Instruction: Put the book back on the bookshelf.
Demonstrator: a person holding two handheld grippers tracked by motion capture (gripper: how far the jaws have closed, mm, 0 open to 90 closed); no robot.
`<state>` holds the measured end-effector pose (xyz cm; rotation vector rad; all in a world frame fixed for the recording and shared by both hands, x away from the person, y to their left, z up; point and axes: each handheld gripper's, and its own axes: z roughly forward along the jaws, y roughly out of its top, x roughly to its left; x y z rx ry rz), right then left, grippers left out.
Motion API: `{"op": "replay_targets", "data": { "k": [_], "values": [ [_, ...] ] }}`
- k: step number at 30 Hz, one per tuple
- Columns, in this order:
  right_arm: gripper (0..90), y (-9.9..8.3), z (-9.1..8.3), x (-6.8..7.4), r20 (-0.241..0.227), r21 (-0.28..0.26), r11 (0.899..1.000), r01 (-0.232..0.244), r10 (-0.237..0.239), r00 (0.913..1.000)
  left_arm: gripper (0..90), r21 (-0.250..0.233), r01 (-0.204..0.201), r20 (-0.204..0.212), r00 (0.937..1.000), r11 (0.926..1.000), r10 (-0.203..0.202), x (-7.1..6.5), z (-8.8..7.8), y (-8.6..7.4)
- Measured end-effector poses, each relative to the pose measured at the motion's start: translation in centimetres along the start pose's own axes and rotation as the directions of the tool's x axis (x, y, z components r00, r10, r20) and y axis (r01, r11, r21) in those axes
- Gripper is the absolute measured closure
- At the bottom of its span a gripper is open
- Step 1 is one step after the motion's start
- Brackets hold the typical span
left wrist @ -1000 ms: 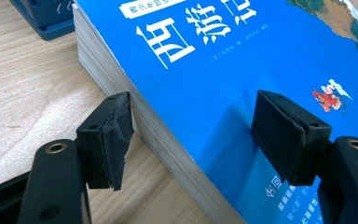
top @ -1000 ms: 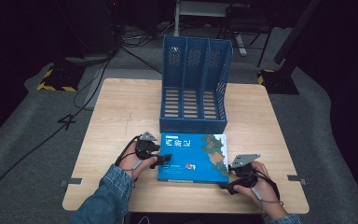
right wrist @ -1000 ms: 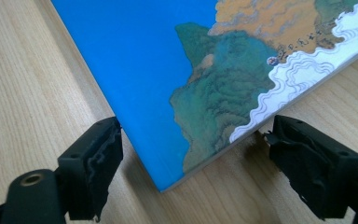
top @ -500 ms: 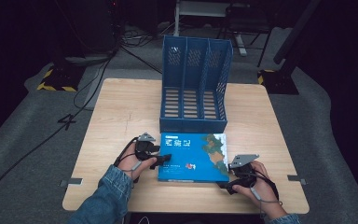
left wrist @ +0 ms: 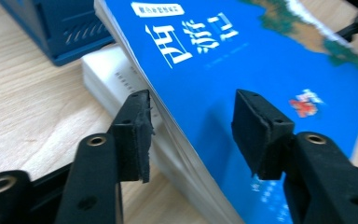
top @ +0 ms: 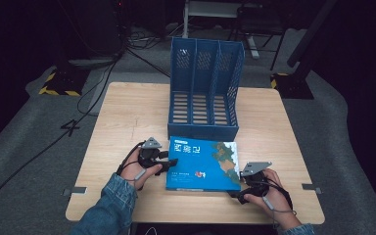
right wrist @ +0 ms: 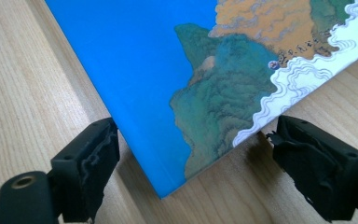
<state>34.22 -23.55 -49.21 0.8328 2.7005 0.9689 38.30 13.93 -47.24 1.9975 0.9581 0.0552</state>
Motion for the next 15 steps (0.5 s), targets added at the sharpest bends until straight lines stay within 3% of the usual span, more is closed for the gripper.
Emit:
{"op": "replay_targets", "data": {
  "k": [3, 6, 8, 9, 10, 12, 13, 14, 15],
  "values": [
    [15.2, 0.0, 0.0, 0.0, 0.001, 0.0, 1.0, 0.001, -0.001, 1.0, 52.4, 0.007, 0.005, 0.02, 0.9998, 1.0, -0.005, -0.2, -0.3, 0.0],
    [15.1, 0.0, 0.0, 0.0, 0.001, 0.0, 1.0, 0.0, 0.0, 1.0, 57.4, 0.065, 0.001, 0.032, 0.9995, 0.9979, -0.003, -0.3, -0.1, -0.4],
    [15.2, 0.0, 0.0, 0.0, 0.002, -0.001, 1.0, 0.001, -0.001, 1.0, 56.9, 0.069, -0.013, 0.035, 0.9993, 0.9975, 0.011, -0.2, 0.1, -0.7],
    [15.1, 0.0, 0.0, 0.0, 0.003, -0.001, 1.0, 0.002, -0.002, 1.0, 57.6, 0.066, -0.037, 0.035, 0.9988, 0.9972, 0.034, -0.2, 0.0, -0.6],
    [15.0, 0.0, 0.0, 0.0, 0.003, 0.0, 1.0, 0.003, -0.003, 1.0, 60.0, 0.061, -0.114, 0.019, 0.9934, 0.9916, 0.113, -0.8, -0.3, 0.0],
    [13.9, 0.0, 0.1, 0.1, 0.008, 0.002, 1.0, 0.006, -0.006, 0.9999, 61.0, 0.087, -0.209, -0.028, 0.9767, 0.9739, 0.213, -2.0, -0.3, 0.6],
    [13.4, 0.1, 0.1, 0.1, 0.011, 0.004, 1.0, 0.008, -0.008, 0.9999, 59.8, 0.106, -0.239, -0.045, 0.9685, 0.9652, 0.245, -2.3, -0.3, 0.8],
    [13.1, 0.1, 0.2, 0.1, 0.013, 0.004, 1.0, 0.011, -0.011, 0.9999, 58.7, 0.102, -0.248, -0.051, 0.9658, 0.9633, 0.254, -2.3, -0.1, 0.8],
    [12.8, 0.1, 0.2, 0.1, 0.015, 0.004, 1.0, 0.014, -0.014, 0.9998, 56.9, 0.104, -0.234, -0.035, 0.9704, 0.9666, 0.239, -1.9, 0.1, 0.7]
  ]
}}
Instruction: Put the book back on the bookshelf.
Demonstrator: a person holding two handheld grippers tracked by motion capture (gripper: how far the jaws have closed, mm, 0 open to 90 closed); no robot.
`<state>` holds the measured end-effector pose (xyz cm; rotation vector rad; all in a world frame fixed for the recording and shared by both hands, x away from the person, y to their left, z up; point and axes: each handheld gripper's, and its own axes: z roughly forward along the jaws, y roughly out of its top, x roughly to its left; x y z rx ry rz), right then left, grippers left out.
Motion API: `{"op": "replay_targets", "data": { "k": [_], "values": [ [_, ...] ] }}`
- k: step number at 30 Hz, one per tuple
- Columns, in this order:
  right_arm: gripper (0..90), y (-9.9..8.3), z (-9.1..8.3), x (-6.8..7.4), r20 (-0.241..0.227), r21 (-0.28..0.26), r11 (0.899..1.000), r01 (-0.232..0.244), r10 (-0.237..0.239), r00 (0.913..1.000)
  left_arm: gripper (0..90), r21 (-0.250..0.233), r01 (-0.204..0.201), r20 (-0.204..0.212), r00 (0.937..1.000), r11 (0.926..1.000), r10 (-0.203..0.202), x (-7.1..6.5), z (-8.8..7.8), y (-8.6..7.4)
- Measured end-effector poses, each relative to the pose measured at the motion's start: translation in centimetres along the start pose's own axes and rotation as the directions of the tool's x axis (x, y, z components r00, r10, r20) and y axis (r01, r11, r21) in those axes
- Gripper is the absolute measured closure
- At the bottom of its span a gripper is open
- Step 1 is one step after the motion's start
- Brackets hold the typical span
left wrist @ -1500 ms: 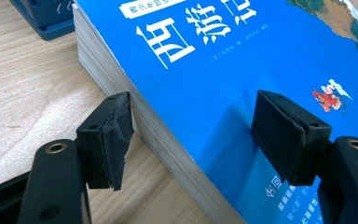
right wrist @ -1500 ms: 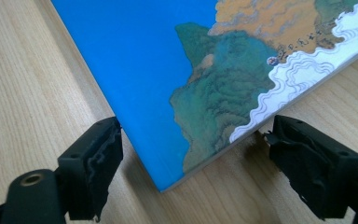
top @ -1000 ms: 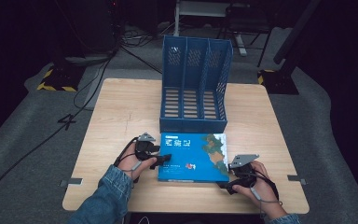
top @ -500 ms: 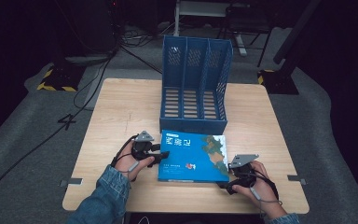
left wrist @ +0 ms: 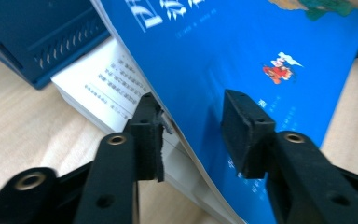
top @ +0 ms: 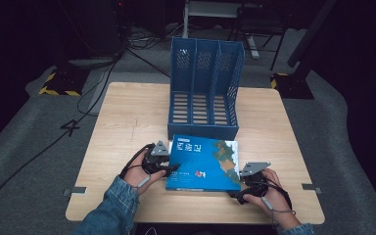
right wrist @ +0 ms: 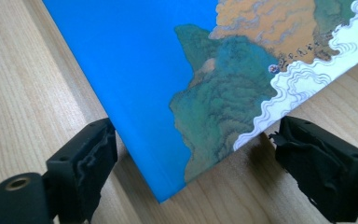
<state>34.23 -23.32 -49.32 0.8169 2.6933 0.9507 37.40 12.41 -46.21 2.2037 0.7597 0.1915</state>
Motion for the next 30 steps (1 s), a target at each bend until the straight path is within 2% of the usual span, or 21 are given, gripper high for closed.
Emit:
{"op": "replay_targets", "data": {
  "k": [1, 2, 3, 4, 5, 6, 7, 8, 10, 11, 13, 15, 16, 19, 21, 23, 26, 29, 30],
  "values": [
    [12.5, 0.0, 0.0, 0.0, 0.004, 0.001, 1.0, 0.002, -0.002, 1.0, 55.2, 0.002, 0.027, 0.023, 0.9994, 0.9996, -0.027, 0.6, 0.3, -0.2],
    [12.2, 0.0, 0.1, 0.0, 0.005, 0.001, 1.0, 0.003, -0.003, 1.0, 54.5, -0.004, 0.073, 0.052, 0.996, 0.9973, -0.073, 1.1, 0.5, -0.5],
    [11.8, 0.0, 0.1, 0.1, 0.007, 0.001, 1.0, 0.004, -0.004, 1.0, 54.5, -0.019, 0.098, 0.081, 0.992, 0.995, -0.097, 1.6, 0.7, -0.8],
    [11.7, 0.0, 0.1, 0.1, 0.007, 0.001, 1.0, 0.004, -0.004, 1.0, 54.8, -0.035, 0.105, 0.1, 0.9899, 0.9939, -0.101, 1.8, 0.6, -1.0],
    [11.7, 0.0, 0.1, 0.1, 0.007, 0.001, 1.0, 0.004, -0.004, 1.0, 57.1, -0.035, 0.105, 0.1, 0.9899, 0.9939, -0.101, 1.8, 0.6, -1.0],
    [11.5, 0.0, 0.1, 0.1, 0.008, 0.002, 1.0, 0.004, -0.004, 1.0, 57.1, -0.065, 0.076, 0.098, 0.9928, 0.995, -0.069, 1.7, 0.2, -0.9],
    [11.3, 0.0, 0.1, 0.1, 0.009, 0.002, 1.0, 0.004, -0.004, 0.9999, 61.0, -0.084, 0.048, 0.094, 0.9948, 0.9953, -0.04, 1.2, -0.1, -0.5],
    [10.9, 0.1, 0.2, 0.1, 0.01, 0.002, 1.0, 0.007, -0.007, 0.9999, 60.5, -0.151, 0.007, 0.081, 0.9967, 0.9885, 0.006, 0.6, -0.2, 0.0],
    [10.5, 0.1, 0.2, 0.1, 0.01, 0.001, 1.0, 0.008, -0.008, 0.9999, 59.2, -0.165, -0.001, 0.074, 0.9972, 0.9864, 0.014, 0.6, 0.1, 0.1],
    [10.3, 0.1, 0.2, 0.1, 0.012, 0.0, 1.0, 0.01, -0.01, 0.9999, 56.9, -0.139, -0.003, 0.061, 0.998, 0.9903, 0.012, 0.8, 0.7, -0.1],
    [10.3, 0.1, 0.2, 0.1, 0.015, 0.0, 1.0, 0.009, -0.009, 0.9998, 50.9, -0.113, 0.027, 0.056, 0.9983, 0.9933, -0.02, 1.4, 1.5, -0.8],
    [10.3, 0.0, 0.2, 0.2, 0.018, -0.002, 1.0, 0.01, -0.01, 0.9998, 53.7, -0.151, 0.071, 0.085, 0.9947, 0.986, -0.058, 1.8, 1.6, -1.4],
    [10.3, 0.0, 0.2, 0.2, 0.018, -0.003, 1.0, 0.011, -0.011, 0.9998, 55.1, -0.154, 0.087, 0.1, 0.9923, 0.9841, -0.072, 1.9, 1.3, -1.6],
    [10.3, 0.0, 0.2, 0.1, 0.017, -0.004, 1.0, 0.012, -0.012, 0.9998, 56.9, -0.12, 0.105, 0.118, 0.9888, 0.9872, -0.091, 2.0, 0.9, -2.0],
    [10.3, 0.0, 0.3, 0.1, 0.018, -0.007, 1.0, 0.012, -0.012, 0.9998, 58.9, -0.102, 0.128, 0.14, 0.9837, 0.9864, -0.114, 2.1, 0.6, -2.1],
    [10.3, -0.1, 0.3, 0.1, 0.016, -0.011, 1.0, 0.014, -0.014, 0.9998, 62.5, -0.097, 0.139, 0.162, 0.9792, 0.9855, -0.122, 2.2, 0.3, -2.2],
    [10.3, -0.1, 0.3, 0.1, 0.016, -0.011, 1.0, 0.014, -0.014, 0.9998, 61.9, -0.09, 0.15, 0.167, 0.9769, 0.9846, -0.134, 2.4, 0.5, -2.4],
    [10.2, -0.1, 0.3, 0.1, 0.018, -0.01, 1.0, 0.013, -0.013, 0.9998, 59.3, -0.093, 0.195, 0.208, 0.9628, 0.9764, -0.172, 2.9, 0.7, -2.9],
    [10.3, -0.1, 0.3, 0.1, 0.017, -0.01, 1.0, 0.013, -0.013, 0.9998, 59.0, -0.096, 0.174, 0.204, 0.9672, 0.9801, -0.151, 2.8, 0.8, -2.9]
  ]
}}
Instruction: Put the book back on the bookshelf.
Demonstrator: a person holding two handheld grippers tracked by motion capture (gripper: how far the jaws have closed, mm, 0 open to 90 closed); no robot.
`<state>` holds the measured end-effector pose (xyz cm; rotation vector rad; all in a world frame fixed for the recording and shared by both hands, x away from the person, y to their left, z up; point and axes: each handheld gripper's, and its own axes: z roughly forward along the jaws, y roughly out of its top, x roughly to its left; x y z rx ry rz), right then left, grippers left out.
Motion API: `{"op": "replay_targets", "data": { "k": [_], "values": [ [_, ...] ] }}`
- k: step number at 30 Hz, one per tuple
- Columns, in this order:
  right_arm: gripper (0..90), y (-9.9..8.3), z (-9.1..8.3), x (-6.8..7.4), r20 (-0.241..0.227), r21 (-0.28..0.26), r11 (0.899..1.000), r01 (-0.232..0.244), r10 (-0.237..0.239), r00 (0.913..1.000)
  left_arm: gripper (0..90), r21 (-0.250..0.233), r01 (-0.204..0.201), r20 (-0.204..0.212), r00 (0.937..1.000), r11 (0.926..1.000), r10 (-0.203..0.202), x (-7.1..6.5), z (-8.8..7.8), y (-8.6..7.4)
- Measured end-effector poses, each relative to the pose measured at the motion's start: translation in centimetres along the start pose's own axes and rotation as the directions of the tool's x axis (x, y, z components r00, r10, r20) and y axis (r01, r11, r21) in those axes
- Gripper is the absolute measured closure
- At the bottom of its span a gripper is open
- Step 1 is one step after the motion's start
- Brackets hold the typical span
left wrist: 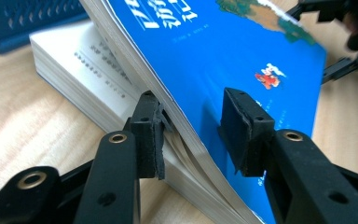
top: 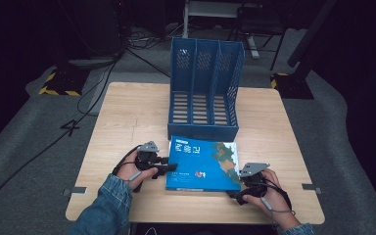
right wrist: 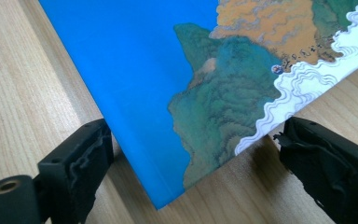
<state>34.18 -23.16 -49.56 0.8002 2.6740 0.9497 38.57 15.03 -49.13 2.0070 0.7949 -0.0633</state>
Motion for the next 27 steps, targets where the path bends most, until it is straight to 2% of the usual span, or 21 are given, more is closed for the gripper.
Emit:
{"op": "replay_targets", "data": {
  "k": [1, 2, 4, 5, 8, 10, 11, 13, 14, 15, 18, 20, 22, 23, 25, 27],
  "values": [
    [10.2, 0.0, 0.0, 0.0, 0.001, 0.0, 1.0, 0.0, 0.0, 1.0, 57.0, 0.006, -0.017, -0.007, 0.9998, 0.9998, 0.017, -0.2, 0.1, 0.0],
    [10.2, 0.0, 0.0, 0.0, 0.001, 0.0, 1.0, -0.001, 0.001, 1.0, 55.0, 0.017, -0.059, -0.027, 0.9979, 0.9981, 0.059, -0.6, 0.2, 0.0],
    [10.1, 0.0, 0.0, 0.0, 0.001, 0.0, 1.0, -0.001, 0.001, 1.0, 47.1, 0.016, -0.114, -0.04, 0.9926, 0.9933, 0.115, -1.1, 0.4, -0.2],
    [10.1, 0.0, 0.0, 0.0, 0.002, 0.0, 1.0, -0.002, 0.002, 1.0, 42.6, 0.01, -0.12, -0.041, 0.9919, 0.9927, 0.12, -1.2, 0.5, -0.3],
    [9.6, 0.0, 0.0, 0.0, 0.002, 0.002, 1.0, -0.003, 0.003, 1.0, 37.1, -0.009, -0.164, -0.008, 0.9864, 0.9863, 0.164, -1.0, 0.5, -0.6],
    [9.0, 0.1, 0.1, 0.1, 0.004, 0.004, 1.0, -0.005, 0.005, 1.0, 36.3, -0.007, -0.178, -0.01, 0.984, 0.984, 0.178, -1.0, 0.5, -0.6],
    [8.6, 0.1, 0.1, 0.1, 0.004, 0.004, 1.0, -0.003, 0.003, 1.0, 36.6, -0.003, -0.186, -0.026, 0.9823, 0.9826, 0.185, -1.1, 0.5, -0.6],
    [8.0, 0.1, 0.1, 0.0, 0.003, 0.004, 1.0, -0.002, 0.002, 1.0, 41.3, 0.002, -0.16, -0.045, 0.9861, 0.9871, 0.16, -1.2, 0.5, -0.3],
    [7.4, 0.1, 0.2, 0.0, 0.003, 0.002, 1.0, -0.003, 0.003, 1.0, 47.7, 0.0, -0.136, -0.048, 0.9896, 0.9907, 0.136, -1.2, 0.4, -0.2],
    [7.4, 0.1, 0.2, 0.0, 0.003, 0.002, 1.0, -0.003, 0.003, 1.0, 47.7, -0.006, -0.115, -0.049, 0.9922, 0.9933, 0.115, -1.0, 0.4, -0.2],
    [6.3, 0.1, 0.3, 0.0, 0.005, -0.001, 1.0, -0.005, 0.005, 1.0, 55.6, -0.037, -0.077, -0.055, 0.9957, 0.9964, 0.075, -0.7, 0.3, -0.1],
    [6.2, 0.1, 0.3, 0.1, 0.006, -0.004, 1.0, -0.005, 0.005, 1.0, 59.0, -0.047, -0.067, -0.07, 0.9955, 0.9967, 0.063, -1.0, 0.3, -0.1],
    [6.2, 0.1, 0.3, 0.1, 0.005, -0.005, 1.0, -0.007, 0.007, 1.0, 60.7, -0.063, -0.028, -0.074, 0.997, 0.9976, 0.023, -1.0, 0.4, -0.3],
    [6.1, 0.1, 0.3, 0.1, 0.006, -0.005, 1.0, -0.006, 0.006, 1.0, 60.1, -0.086, 0.024, -0.066, 0.9974, 0.996, -0.03, -0.8, 0.5, -0.7],
    [6.3, 0.0, 0.3, 0.1, 0.006, -0.008, 1.0, -0.005, 0.005, 1.0, 60.7, -0.097, 0.064, -0.038, 0.997, 0.9932, -0.068, -0.6, 0.2, -1.1],
    [7.0, 0.0, 0.3, 0.1, 0.008, -0.014, 1.0, -0.008, 0.008, 0.9999, 65.2, -0.085, 0.072, -0.032, 0.9967, 0.9938, -0.075, -0.6, -0.1, -1.1]
  ]
}}
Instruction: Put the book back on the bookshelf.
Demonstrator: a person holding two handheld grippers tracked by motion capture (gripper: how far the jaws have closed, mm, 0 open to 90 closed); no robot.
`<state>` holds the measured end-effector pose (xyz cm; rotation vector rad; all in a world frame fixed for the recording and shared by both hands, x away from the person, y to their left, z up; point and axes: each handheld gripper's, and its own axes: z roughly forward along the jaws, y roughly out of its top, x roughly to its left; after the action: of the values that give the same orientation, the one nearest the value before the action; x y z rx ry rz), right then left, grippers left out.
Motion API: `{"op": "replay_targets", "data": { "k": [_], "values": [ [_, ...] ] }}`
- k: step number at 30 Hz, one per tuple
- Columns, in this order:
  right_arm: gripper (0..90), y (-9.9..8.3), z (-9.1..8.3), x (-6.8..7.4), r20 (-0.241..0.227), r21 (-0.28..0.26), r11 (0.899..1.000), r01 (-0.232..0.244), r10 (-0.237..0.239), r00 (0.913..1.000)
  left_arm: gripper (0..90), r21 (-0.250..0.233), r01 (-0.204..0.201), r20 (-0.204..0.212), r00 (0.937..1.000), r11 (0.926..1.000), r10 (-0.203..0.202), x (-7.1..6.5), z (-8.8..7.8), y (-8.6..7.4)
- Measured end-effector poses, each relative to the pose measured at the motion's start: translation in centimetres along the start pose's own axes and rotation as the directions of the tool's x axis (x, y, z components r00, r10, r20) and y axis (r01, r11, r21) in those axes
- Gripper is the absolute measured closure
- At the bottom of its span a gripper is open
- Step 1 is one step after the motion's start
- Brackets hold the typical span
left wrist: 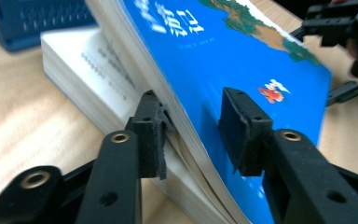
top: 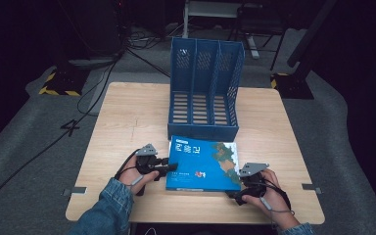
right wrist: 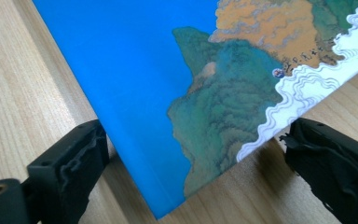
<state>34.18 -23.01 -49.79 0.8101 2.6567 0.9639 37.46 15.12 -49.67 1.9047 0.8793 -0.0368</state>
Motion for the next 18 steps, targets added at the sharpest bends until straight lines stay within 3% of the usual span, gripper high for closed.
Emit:
{"op": "replay_targets", "data": {
  "k": [3, 7, 13, 18],
  "values": [
    [15.5, -0.1, -0.6, 0.1, -0.004, 0.008, 1.0, -0.009, 0.009, 1.0, 72.0, 0.018, -0.049, -0.017, 0.9986, 0.9986, 0.049, -0.6, -0.3, 0.4],
    [17.5, -0.1, -1.2, 0.1, -0.007, -0.003, 1.0, -0.024, 0.024, 0.9997, 79.6, 0.004, -0.016, 0.037, 0.9992, 0.9999, 0.016, -0.7, -0.8, 0.9],
    [17.1, 0.8, -2.6, 0.7, 0.043, -0.069, 0.998, -0.008, 0.011, 0.999, 83.2, 0.029, -0.02, 0.038, 0.9991, 0.9994, 0.019, -1.5, -1.2, 1.8],
    [16.5, 2.2, -3.1, 1.9, 0.075, -0.144, 0.989, 0.03, -0.019, 0.997, 83.7, 0.039, -0.027, 0.029, 0.9992, 0.9989, 0.026, -2.4, -1.6, 2.9]
  ]
}}
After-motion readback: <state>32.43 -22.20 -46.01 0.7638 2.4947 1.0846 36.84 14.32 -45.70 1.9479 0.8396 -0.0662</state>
